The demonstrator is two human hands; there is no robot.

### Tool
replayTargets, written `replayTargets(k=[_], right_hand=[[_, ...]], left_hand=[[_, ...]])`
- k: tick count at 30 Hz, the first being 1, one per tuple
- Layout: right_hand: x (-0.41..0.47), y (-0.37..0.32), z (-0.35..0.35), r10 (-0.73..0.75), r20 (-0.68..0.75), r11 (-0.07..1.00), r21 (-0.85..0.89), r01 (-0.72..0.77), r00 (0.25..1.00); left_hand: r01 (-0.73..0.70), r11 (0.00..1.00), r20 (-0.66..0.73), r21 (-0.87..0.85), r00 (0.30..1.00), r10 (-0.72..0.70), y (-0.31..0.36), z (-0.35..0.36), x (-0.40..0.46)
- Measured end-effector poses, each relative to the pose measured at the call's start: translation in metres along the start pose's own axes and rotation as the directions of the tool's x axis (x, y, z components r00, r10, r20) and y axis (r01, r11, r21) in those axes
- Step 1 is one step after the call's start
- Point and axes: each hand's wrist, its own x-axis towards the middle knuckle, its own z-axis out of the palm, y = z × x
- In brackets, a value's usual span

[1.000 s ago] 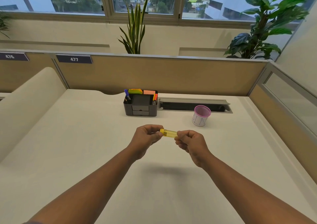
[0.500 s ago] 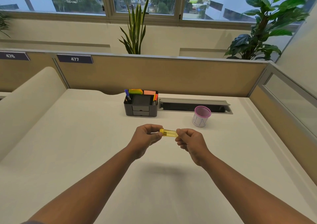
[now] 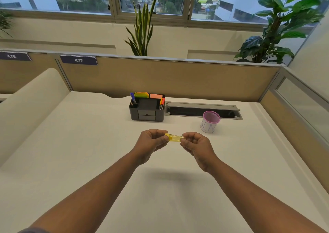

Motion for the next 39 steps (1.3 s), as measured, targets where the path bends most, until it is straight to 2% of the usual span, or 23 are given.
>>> replayTargets(k=[8, 14, 20, 27, 29, 32, 37, 39], right_hand=[[0.008, -0.001, -0.002, 0.014, -0.014, 0.997, -0.070, -0.015, 1.000], [0.012, -0.001, -0.003, 0.015, -0.018, 0.994, -0.111, -0.017, 1.000], [0.026, -0.005, 0.000, 0.040, 0.041, 0.913, -0.407, -0.020, 0.998], [0.056, -0.002, 0.008, 0.036, 0.032, 0.819, -0.574, -0.012, 0.999], [0.072, -0.006, 0.015, -0.003, 0.019, 0.799, -0.601, 0.014, 1.000], [0.096, -0.015, 0.030, -0.082, 0.006, 0.763, -0.642, 0.067, 0.997], [0.150, -0.023, 0.062, -0.217, 0.035, 0.679, -0.712, 0.177, 0.976], [0.167, -0.024, 0.074, -0.263, 0.059, 0.646, -0.731, 0.221, 0.963]], left_hand=[[-0.002, 1.000, -0.018, -0.009, 1.000, 0.002, -0.007, 0.004, 0.007], [-0.042, 0.995, -0.019, 0.094, 0.999, 0.044, -0.005, 0.005, 0.016], [-0.052, 0.979, -0.006, 0.196, 0.999, 0.054, -0.010, 0.000, 0.031], [-0.066, 0.956, -0.010, 0.286, 0.997, 0.071, -0.026, -0.018, 0.058], [-0.066, 0.896, -0.044, 0.440, 0.995, 0.095, -0.035, -0.029, 0.071], [-0.104, 0.657, -0.028, 0.747, 0.982, 0.187, -0.051, -0.044, 0.092], [-0.170, 0.424, 0.071, 0.890, 0.968, 0.241, -0.078, -0.064, 0.130], [-0.230, 0.313, 0.152, 0.921, 0.955, 0.255, -0.085, -0.068, 0.138]])
